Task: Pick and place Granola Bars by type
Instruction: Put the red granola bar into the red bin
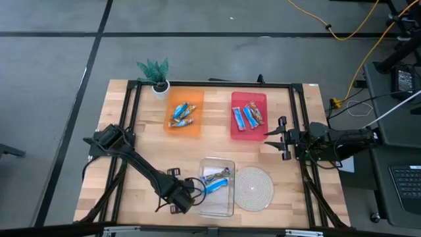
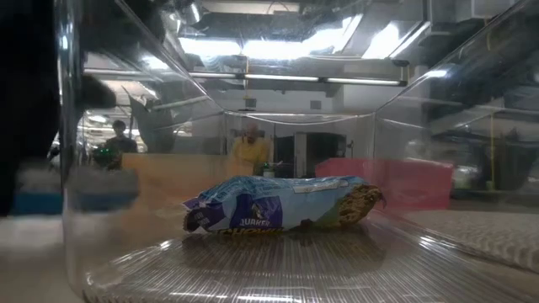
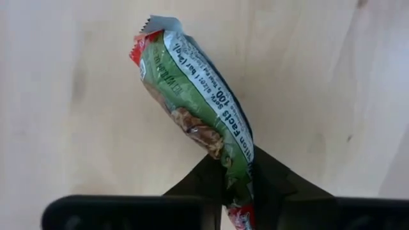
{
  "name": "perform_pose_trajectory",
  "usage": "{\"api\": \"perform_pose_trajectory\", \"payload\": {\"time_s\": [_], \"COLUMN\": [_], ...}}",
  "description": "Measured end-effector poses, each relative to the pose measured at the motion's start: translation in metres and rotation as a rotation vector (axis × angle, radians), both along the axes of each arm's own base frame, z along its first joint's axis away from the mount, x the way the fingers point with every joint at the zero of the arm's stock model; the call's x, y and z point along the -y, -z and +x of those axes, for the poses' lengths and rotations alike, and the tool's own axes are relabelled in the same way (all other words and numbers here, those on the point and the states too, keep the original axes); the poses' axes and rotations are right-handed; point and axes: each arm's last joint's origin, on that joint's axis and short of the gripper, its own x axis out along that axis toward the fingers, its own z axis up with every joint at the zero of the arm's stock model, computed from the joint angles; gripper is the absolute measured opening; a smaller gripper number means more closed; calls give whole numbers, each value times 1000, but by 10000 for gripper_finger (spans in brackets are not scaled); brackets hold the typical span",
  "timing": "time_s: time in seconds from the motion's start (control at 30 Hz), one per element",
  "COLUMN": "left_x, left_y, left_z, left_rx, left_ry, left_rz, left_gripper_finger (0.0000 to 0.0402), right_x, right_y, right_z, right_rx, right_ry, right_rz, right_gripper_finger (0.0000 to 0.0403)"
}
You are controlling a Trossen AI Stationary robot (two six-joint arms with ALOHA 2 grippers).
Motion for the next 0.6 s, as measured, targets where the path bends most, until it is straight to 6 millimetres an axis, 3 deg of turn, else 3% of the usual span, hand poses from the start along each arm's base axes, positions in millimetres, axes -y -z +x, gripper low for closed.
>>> {"api": "perform_pose_trajectory", "payload": {"time_s": [0.33,0.6], "left_x": [-17,-30], "left_y": [-39,-82], "left_z": [-17,-29], "left_rx": [46,188], "left_ry": [-47,-60], "left_rz": [120,130], "left_gripper_finger": [43,38], "right_x": [0,0], "right_y": [0,0], "right_z": [0,0], "right_rx": [0,-1], "right_ry": [0,0], "right_rz": [0,0], "right_gripper_finger": [155,155]}}
